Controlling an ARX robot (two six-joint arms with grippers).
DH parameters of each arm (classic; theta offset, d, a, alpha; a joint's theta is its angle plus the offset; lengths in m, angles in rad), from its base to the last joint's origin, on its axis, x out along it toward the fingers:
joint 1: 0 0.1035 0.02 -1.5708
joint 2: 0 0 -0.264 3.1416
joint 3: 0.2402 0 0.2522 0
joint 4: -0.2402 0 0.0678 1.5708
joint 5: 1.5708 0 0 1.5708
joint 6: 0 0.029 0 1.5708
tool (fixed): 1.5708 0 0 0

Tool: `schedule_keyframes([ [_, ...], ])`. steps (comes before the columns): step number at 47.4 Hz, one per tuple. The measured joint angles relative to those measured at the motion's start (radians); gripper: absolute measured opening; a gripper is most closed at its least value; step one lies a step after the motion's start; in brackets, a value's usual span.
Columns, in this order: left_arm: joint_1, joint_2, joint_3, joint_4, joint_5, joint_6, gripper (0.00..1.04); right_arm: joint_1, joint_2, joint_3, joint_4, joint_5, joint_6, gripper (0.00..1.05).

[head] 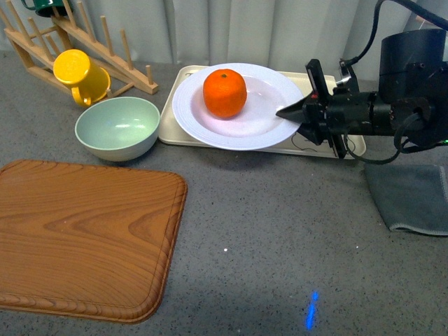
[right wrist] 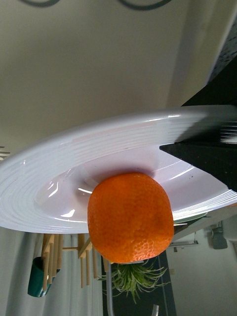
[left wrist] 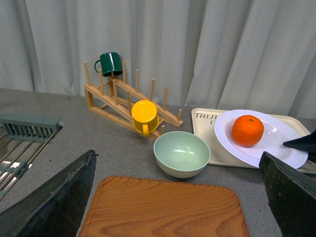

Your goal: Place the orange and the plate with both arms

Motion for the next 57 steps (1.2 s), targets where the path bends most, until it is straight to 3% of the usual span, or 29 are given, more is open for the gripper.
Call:
schedule_keyframes([
  [16,0.000,0.000,0.000,0.000,0.000,0.000,0.98,0.006,0.086,0.164,-0.137,0.058,-0.002,0.04],
  [24,0.000,-0.001,0.000,0.000,0.000,0.000,0.98,0.004,0.102,0.207,-0.281,0.069,-0.064,0.04],
  [35,0.000,-0.001,0.000,0.000,0.000,0.000,0.98,0.000,0.084,0.183,-0.307,0.072,-0.119,0.51],
  [44,0.000,-0.001,0.000,0.000,0.000,0.000,0.98,-0.013,0.042,0.151,-0.324,0.089,-0.155,0.77],
  [49,0.000,-0.001,0.000,0.000,0.000,0.000,0.98,-0.019,0.000,0.137,-0.373,0.142,-0.258,0.96],
  [57,0.000,-0.001,0.000,0.000,0.000,0.000,0.98,-0.019,-0.098,0.051,-0.385,0.246,-0.481,0.96],
])
